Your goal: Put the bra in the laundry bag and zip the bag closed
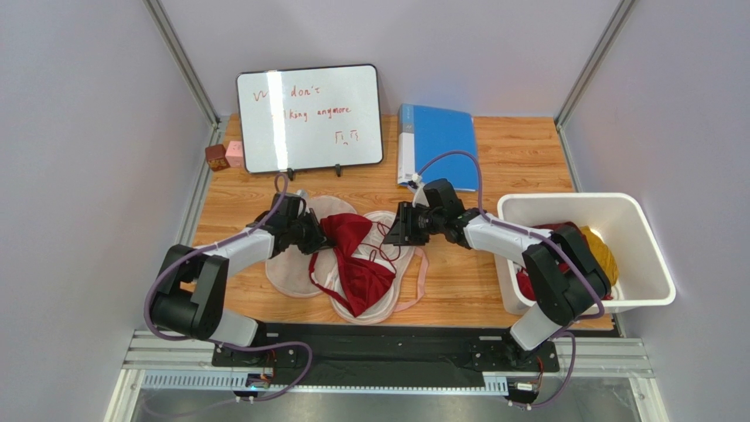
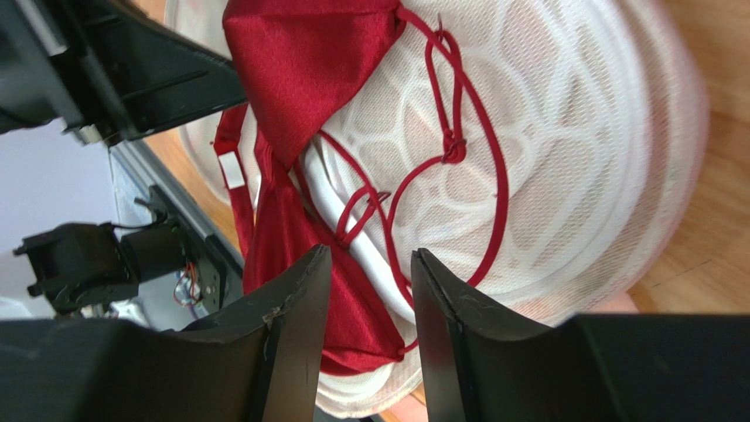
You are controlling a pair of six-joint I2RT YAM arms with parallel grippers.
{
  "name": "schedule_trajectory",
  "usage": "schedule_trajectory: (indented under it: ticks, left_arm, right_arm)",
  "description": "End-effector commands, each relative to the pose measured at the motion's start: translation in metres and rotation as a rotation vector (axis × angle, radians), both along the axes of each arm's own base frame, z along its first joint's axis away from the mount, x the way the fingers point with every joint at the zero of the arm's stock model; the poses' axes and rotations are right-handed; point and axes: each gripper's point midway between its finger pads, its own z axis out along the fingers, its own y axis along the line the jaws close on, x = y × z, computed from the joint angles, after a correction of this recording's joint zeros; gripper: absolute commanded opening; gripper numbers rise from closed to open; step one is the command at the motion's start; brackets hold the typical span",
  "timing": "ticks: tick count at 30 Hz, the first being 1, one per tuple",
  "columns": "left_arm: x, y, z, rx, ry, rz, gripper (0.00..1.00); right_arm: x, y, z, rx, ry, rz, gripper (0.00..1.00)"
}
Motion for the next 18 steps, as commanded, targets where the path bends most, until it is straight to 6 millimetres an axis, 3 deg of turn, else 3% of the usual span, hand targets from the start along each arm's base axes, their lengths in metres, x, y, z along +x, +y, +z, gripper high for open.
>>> schedule_trajectory:
  ticks: [1, 6, 11, 16, 18]
  left_arm:
    - [0.021, -0.011, 0.051, -0.045, -0.194, -0.089, 0.0]
    - [0.01, -0.017, 0.095, -0.093, -0.324, -0.173, 0.0]
    - [-0.004, -0.03, 0.111, -0.18, -0.345, -0.264, 0.0]
    - [-0.011, -0.037, 0.11, -0.215, -0.331, -0.332, 0.0]
    - [-0.012, -0.04, 0.112, -0.226, -0.332, -0.345, 0.0]
  right_arm:
    - [0.017, -0.008, -0.004, -0.073, -0.022, -0.078, 0.45]
    - [0.029, -0.024, -0.015, -0.129, -0.021, -0.178, 0.43]
    - [0.032, -0.011, -0.002, -0.023, -0.048, -0.127, 0.45]
    - [0.033, 0.017, 0.035, 0.174, -0.129, -0.027, 0.75]
    - [0.033, 0.032, 0.044, 0.233, -0.13, 0.052, 0.77]
